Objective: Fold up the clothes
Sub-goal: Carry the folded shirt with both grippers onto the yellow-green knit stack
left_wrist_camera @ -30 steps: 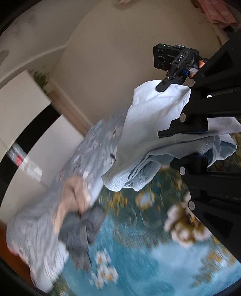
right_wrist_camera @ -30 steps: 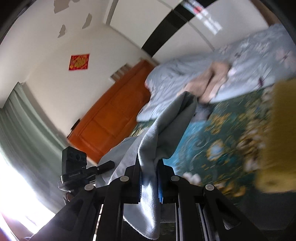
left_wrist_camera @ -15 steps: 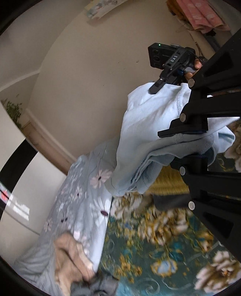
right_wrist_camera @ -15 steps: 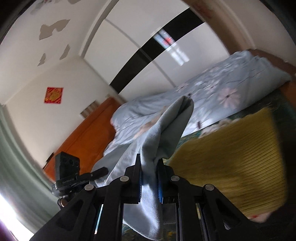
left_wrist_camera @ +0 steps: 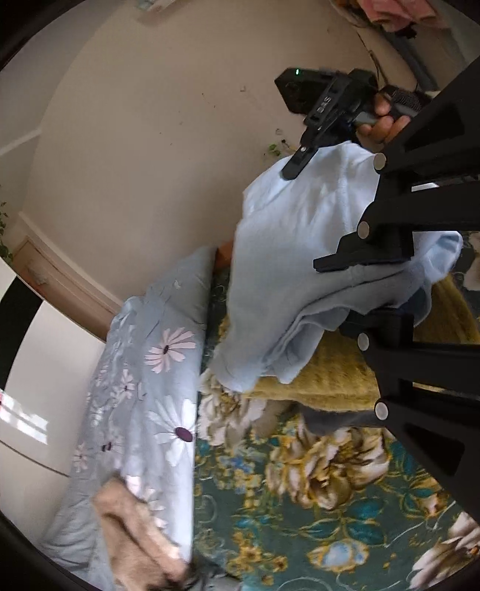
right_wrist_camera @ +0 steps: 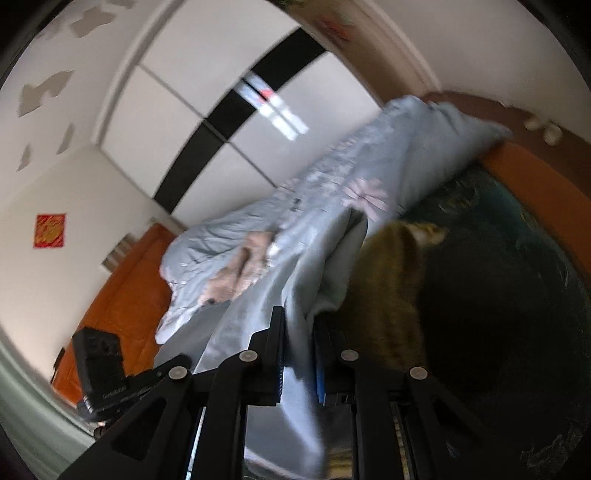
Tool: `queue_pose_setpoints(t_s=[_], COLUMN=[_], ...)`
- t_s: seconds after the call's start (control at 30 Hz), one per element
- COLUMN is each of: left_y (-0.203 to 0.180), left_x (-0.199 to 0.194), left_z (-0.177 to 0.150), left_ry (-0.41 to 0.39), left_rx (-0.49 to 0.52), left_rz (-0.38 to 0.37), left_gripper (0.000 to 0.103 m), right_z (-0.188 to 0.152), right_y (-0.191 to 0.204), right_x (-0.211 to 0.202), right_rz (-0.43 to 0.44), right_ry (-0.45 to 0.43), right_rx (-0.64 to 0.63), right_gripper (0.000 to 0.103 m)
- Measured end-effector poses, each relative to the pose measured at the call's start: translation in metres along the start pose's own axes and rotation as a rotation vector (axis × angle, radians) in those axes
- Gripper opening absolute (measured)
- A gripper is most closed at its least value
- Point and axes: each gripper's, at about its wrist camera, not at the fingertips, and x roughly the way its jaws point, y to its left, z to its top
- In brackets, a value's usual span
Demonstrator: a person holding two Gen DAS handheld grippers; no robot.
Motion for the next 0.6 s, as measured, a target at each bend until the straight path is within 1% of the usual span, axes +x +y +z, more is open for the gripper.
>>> queue_pose_setpoints(t_s=[0.07, 0.13, 0.2, 0.3, 0.37, 0.43, 0.47, 0.5, 0.53, 0.6], left_y=[0.009, 0.017, 0.023, 0.031, 0.033, 0.032, 0.027, 0.021, 0.013, -0.003], left_x=[-0.007, -0.017, -0.027, -0.045, -0.056, -0.066, -0.069, -0.071, -0.070, -0.064], left_z=[-0.003, -0.005, -0.007, -0.006, -0.005, -0.004, -0.004, -0.004, -0.004, -0.005], left_ry=[-0.004, -0.016, -0.034, -0.075, -0.103, -0.133, -0.146, -0.156, -0.160, -0.158], left_rx=[-0.013, -0.025, -0.030, -0.037, -0.036, -0.024, -0.009, 0.012, 0.035, 0.082], left_rz=[-0.005, 0.006, 0.020, 0.067, 0.099, 0.122, 0.134, 0.144, 0.148, 0.153], left_gripper=[0.033, 0.035, 0.039, 0.040, 0.040, 0.040, 0.041, 0.041, 0.042, 0.043], right_z=[0.000, 0.000, 0.001, 0.000, 0.001, 0.003, 0.005, 0.006, 0.008, 0.009], right_y=[-0.009, -0.012, -0.012, -0.011, -0.008, -0.010, -0.011, -0.012, -0.009, 0.009], right_x=[0.001, 0.000, -0.002, -0.008, -0.012, -0.024, -0.030, -0.036, -0.044, -0.055], right_rz=[0.022, 0.033, 0.027, 0.023, -0.006, -0.053, -0.081, -0.117, -0.171, -0.221], right_ry=[-0.009, -0.019, -0.017, -0.004, -0.007, -0.031, -0.047, -0.065, -0.089, -0.128], right_rx=[0.030, 0.038, 0.042, 0.046, 0.030, 0.033, 0.039, 0.045, 0.043, -0.005], right_gripper=[0.013, 0.014, 0.014, 0.016, 0.017, 0.025, 0.032, 0.034, 0.035, 0.037])
